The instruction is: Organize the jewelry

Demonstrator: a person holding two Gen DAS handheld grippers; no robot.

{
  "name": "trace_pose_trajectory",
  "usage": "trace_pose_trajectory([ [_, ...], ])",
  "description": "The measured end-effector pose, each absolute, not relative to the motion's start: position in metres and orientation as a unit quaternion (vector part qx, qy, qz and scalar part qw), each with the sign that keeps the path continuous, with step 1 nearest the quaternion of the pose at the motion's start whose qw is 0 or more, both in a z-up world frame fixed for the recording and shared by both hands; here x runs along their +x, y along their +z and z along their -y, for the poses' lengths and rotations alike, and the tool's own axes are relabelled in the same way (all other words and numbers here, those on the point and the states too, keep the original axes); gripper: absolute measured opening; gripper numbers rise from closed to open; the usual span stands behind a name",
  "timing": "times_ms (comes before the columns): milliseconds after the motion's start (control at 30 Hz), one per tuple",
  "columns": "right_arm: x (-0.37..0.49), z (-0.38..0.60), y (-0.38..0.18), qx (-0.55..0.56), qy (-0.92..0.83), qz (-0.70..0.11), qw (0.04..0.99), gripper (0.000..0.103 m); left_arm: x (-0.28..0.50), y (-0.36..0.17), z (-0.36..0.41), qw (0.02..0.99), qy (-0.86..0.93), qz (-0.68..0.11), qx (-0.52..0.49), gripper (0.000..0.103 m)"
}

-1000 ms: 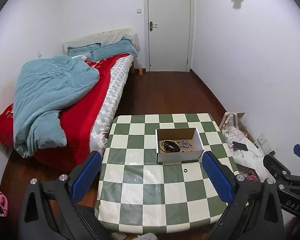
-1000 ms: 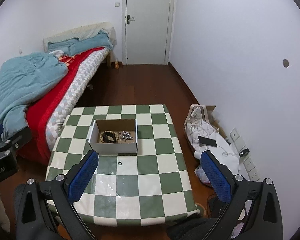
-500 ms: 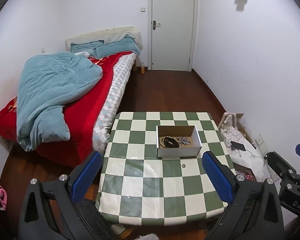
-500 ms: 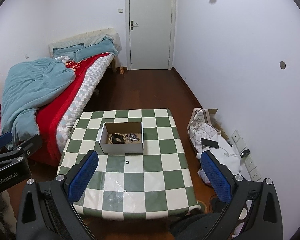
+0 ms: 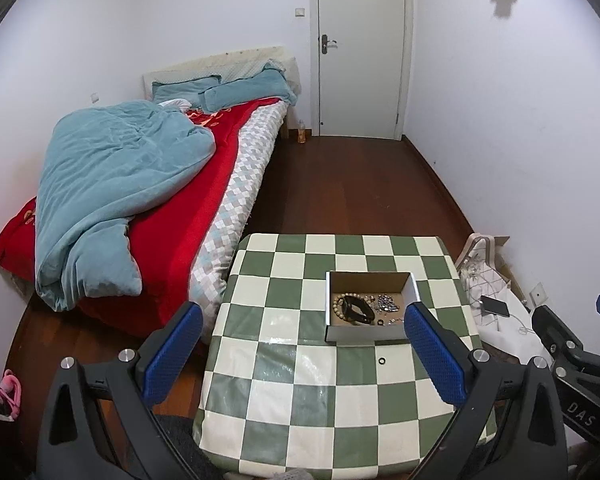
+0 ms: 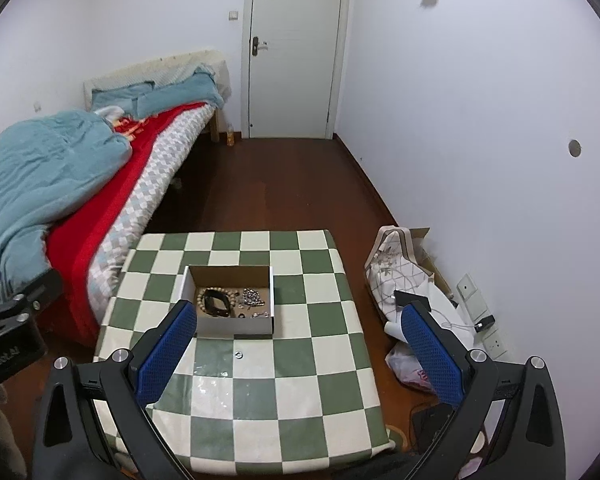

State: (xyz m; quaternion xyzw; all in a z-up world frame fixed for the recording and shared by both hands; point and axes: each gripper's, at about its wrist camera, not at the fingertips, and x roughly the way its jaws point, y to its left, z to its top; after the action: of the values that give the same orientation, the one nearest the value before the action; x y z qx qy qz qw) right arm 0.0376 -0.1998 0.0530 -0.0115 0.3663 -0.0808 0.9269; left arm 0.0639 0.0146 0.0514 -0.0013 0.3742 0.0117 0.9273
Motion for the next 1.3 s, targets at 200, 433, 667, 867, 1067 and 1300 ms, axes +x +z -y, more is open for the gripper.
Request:
trace_pose_trajectory([
  [200,0.069,0.197,0.036,-0.008,-0.078,-0.389,0.918,0.103,0.085,0.043,-0.011,0.921,0.016,-0.388,0.006,0.103],
  [433,0.09,0.195,0.023,-0.011,-0.074,-0.409,0.909,0.103,0.101,0.035,-0.008,0.915,0.018,-0.403,0.01,0.103],
  [667,0.104,0.192,0.016,-0.014,-0.07,-0.422,0.904,0.103,0.108,0.029,-0.005,0.909,0.015,-0.417,0.007,0.103],
  [867,0.106,0.193,0.013,-0.011,-0.067,-0.427,0.901,0.103,0.11,0.028,-0.005,0.907,0.013,-0.42,0.006,0.103],
  [1067,0.107,0.191,0.013,-0.01,-0.064,-0.428,0.901,0.103,0.109,0.026,-0.007,0.908,0.02,-0.419,0.002,0.103],
  [1300,0.104,0.188,0.014,-0.011,-0.061,-0.428,0.902,0.103,0.107,0.025,-0.008,0.907,0.023,-0.419,0.004,0.103],
])
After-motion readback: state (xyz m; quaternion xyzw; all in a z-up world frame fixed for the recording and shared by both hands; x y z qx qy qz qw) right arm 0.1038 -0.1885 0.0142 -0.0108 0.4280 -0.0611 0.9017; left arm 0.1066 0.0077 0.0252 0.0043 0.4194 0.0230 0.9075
